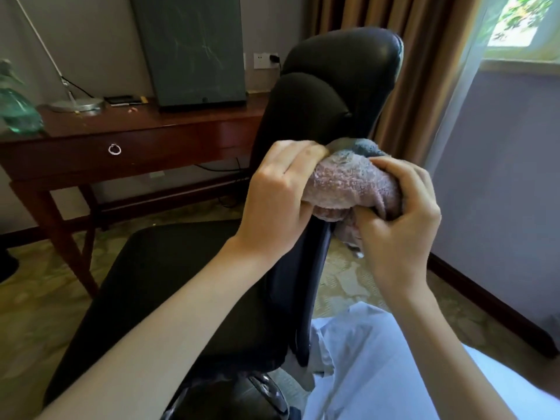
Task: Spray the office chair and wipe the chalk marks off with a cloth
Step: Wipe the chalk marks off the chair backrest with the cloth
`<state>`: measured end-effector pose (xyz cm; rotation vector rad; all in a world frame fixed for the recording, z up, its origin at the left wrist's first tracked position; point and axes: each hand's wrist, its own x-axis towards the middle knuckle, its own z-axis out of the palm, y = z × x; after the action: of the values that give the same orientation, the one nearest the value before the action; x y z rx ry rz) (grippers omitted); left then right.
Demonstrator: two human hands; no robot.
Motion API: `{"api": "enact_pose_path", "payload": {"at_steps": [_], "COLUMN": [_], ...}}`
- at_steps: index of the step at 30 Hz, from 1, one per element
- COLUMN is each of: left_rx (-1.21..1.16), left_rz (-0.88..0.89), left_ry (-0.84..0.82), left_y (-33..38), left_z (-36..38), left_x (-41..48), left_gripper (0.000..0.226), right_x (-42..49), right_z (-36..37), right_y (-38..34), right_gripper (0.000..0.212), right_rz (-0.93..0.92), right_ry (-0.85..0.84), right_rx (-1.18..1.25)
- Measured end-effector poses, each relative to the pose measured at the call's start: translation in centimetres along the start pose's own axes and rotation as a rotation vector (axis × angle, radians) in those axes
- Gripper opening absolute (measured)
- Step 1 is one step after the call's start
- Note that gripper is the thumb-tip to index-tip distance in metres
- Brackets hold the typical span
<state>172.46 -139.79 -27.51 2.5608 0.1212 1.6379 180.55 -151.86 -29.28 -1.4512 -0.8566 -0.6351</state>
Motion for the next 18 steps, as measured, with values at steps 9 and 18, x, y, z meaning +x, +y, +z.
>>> {"api": "enact_pose_path", "payload": {"at_steps": [9, 18], "left_rx": [-0.064, -0.04], "left_rz": [-0.033, -0.143], "left_ry": [-0.136, -0.159], "left_y": [-0.8, -1.4], "left_z": [1.7, 5.0], "left_x": [-7.6, -17.3], "left_gripper": [0.028, 0.019], "right_x": [-7.2, -16.6], "right_z": [0.8, 2.3], "right_y": [4.2, 8.6], "right_gripper": [0.053, 0.056], "right_rz": [0.139, 0.491], "right_ry": [-0.074, -0.076], "right_rx": [0.078, 0.116]}}
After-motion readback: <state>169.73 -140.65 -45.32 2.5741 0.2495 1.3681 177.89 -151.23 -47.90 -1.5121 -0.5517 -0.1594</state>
